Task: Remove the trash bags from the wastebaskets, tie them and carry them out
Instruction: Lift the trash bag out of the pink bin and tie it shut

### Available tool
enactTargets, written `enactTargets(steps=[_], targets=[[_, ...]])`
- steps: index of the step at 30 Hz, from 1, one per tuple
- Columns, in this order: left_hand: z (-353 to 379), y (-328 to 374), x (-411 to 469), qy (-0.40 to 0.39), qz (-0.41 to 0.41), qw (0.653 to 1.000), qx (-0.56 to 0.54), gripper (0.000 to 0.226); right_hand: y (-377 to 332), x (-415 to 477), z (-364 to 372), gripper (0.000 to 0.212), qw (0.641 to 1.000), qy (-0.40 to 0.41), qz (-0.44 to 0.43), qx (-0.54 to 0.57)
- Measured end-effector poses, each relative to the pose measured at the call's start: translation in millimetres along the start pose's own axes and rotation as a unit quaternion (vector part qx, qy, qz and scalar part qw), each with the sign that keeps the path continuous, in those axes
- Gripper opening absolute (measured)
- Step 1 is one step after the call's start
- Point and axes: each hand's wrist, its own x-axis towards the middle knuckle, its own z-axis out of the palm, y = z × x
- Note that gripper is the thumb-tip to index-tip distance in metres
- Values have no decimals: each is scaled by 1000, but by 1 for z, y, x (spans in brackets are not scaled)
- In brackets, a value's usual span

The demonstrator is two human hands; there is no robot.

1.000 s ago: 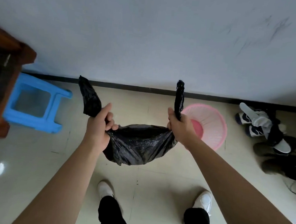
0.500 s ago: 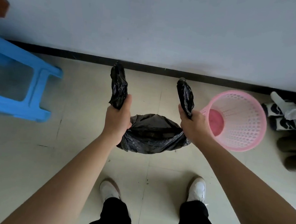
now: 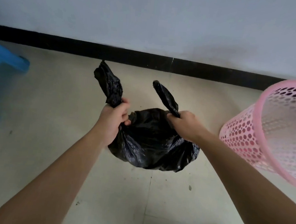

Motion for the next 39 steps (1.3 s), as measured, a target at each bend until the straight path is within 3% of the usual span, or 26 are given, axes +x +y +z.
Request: enactTargets(steps=[2,7,8,10,12,15,19,21,23,27,29,32,36,39], targets=[[1,-4,13,-46,28,998,8,15,1,14,7,47,1000,-4,-8,2],[14,-3,32,-142,90,984,58,40,-10,31,9,41,997,-25,-69,-35],[19,-2,33,-140,94,984,59,36,-13,32,10,39,995,-35,-81,-47],[24,-2,34,-129,117,984,46,7,-15,34,12,38,990,-45,-104,-79],[25,-5,37,-114,139,984,6,32,-13,35,16,38,984,-45,-133,-106],[25,-7,33,-91,140,984,-61,42,-7,31,18,39,983,-41,-171,-55],[18,0,24,-17,80,976,-201,40,3,16,9,39,970,-92,-214,72],[14,3,24,10,81,976,-203,37,10,12,3,33,964,-96,-233,84],[11,1,26,5,84,981,-175,33,17,12,1,27,963,-48,-261,51],[9,-4,22,-66,67,992,-84,17,30,15,-5,33,955,123,-269,-3],[10,0,17,-111,42,992,-41,35,27,12,-14,31,939,175,-296,9],[10,4,10,-188,18,982,-4,54,14,3,-21,27,925,174,-337,-32],[9,4,-2,-302,29,949,84,27,6,-4,-12,23,906,115,-374,-160],[15,1,-6,-300,25,950,81,54,8,-2,-5,22,883,115,-390,-232]])
